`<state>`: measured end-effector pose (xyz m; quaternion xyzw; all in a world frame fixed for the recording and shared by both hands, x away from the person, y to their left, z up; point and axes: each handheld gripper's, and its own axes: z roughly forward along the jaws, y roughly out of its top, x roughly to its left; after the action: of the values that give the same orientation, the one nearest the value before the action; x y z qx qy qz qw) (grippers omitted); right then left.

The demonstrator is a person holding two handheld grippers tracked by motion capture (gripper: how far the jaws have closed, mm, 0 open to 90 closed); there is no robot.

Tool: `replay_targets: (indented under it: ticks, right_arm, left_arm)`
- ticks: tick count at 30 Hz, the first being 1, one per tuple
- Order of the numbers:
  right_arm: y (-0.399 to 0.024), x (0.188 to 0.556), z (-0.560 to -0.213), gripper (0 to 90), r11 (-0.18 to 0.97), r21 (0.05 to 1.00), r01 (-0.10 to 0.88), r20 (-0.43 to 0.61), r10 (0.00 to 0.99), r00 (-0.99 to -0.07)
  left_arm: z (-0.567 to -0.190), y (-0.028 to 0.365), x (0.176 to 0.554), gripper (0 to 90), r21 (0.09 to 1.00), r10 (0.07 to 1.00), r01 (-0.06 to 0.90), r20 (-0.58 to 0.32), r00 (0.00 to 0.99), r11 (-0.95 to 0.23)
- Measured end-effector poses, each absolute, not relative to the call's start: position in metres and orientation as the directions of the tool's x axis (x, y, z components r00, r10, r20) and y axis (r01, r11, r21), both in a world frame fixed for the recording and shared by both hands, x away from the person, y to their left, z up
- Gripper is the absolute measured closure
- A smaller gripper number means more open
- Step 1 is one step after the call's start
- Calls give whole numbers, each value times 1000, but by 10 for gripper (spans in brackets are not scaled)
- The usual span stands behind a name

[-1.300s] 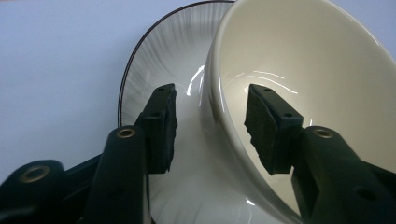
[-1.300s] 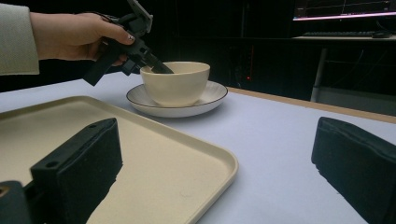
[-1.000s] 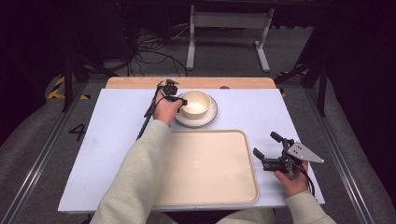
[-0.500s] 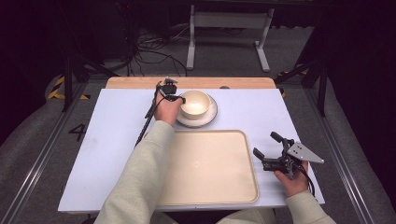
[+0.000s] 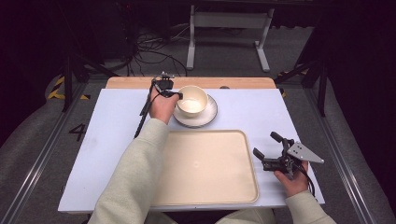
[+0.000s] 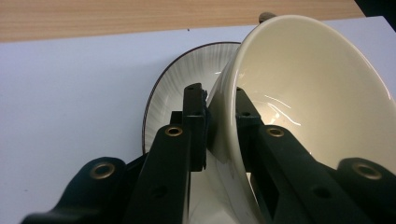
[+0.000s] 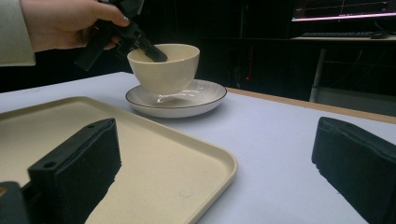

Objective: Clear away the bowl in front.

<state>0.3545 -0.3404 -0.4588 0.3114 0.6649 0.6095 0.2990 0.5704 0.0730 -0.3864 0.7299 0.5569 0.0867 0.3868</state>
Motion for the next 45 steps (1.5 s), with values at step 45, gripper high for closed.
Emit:
replay_targets:
  ticks: [45]
  right_arm:
    - [-341, 354, -459, 7, 54, 997, 52, -9, 781, -624]
  left_arm:
    - [-320, 87, 517, 811, 636, 765, 685, -223, 605, -356]
